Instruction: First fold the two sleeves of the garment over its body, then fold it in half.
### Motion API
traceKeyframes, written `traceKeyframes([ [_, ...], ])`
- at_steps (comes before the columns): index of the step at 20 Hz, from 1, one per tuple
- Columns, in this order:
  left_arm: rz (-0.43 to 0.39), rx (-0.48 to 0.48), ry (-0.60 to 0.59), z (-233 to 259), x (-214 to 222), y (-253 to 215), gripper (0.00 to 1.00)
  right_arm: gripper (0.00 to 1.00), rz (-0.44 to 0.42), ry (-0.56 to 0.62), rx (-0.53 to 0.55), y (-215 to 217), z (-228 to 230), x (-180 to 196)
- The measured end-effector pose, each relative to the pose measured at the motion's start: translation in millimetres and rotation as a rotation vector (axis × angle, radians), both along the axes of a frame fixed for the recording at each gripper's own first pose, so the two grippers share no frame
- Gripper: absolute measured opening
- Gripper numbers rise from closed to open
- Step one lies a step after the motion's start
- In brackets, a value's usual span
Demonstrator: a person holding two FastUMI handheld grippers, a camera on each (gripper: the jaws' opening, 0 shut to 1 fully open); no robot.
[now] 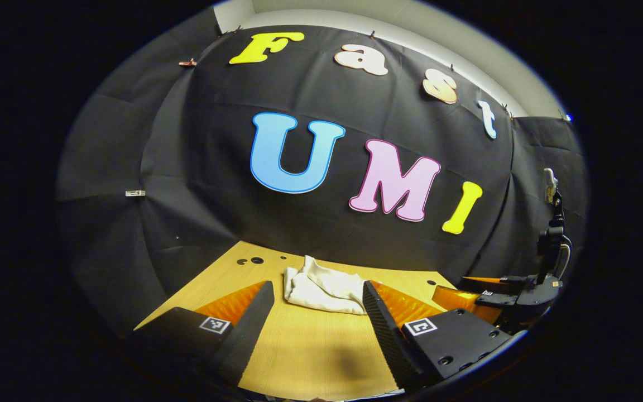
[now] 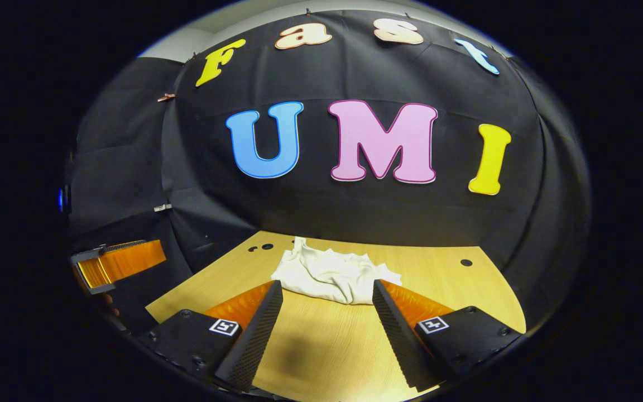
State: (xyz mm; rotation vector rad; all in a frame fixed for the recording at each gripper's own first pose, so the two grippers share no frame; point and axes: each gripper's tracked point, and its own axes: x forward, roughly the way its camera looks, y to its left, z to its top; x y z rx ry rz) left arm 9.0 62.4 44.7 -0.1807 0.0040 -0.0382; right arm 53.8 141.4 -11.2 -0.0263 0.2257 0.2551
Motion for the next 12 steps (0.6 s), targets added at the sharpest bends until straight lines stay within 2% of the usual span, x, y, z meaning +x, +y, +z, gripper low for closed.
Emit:
traceKeyframes([
  [9, 0.002, -0.005, 0.025, -13, -4, 3, 0.98, 0.99, -0.029, -0.012, 0.009, 0, -3, -5],
  [12, 0.008, 0.026, 0.033, -14, -6, 5, 0.98, 0.99, -0.015, 0.015, 0.015, 4, -7, -6],
])
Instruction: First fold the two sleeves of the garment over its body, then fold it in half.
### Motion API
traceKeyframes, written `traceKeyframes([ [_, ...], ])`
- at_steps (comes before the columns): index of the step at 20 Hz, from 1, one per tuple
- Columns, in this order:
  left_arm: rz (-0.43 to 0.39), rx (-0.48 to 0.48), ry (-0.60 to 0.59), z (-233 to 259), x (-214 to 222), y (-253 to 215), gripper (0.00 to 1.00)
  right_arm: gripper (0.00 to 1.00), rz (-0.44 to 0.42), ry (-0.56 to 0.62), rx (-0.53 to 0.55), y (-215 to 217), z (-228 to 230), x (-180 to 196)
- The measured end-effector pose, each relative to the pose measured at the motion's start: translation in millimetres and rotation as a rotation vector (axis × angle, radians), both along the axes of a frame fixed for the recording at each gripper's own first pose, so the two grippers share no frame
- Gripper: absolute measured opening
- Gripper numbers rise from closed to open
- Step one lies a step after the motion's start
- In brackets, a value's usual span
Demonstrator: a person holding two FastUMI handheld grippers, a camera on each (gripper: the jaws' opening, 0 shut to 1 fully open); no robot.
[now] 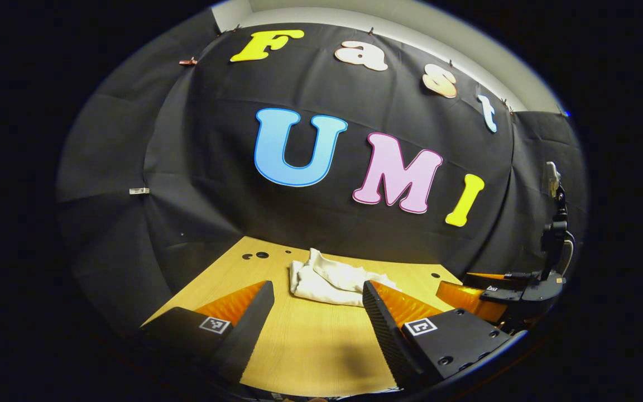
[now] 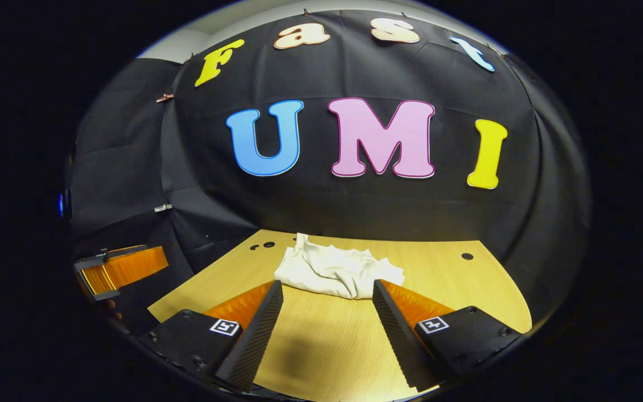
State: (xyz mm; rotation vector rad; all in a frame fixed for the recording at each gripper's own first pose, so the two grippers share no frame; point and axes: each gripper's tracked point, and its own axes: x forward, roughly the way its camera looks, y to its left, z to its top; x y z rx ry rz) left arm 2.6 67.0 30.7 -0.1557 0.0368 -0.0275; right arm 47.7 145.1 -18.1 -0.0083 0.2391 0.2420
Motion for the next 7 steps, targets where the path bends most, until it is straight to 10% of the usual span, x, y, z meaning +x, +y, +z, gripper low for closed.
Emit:
traceKeyframes([
  [7, 0.010, 0.026, 0.022, -4, -6, -3, 0.98, 0.99, 0.076, -0.013, 0.001, 29, 4, -8],
])
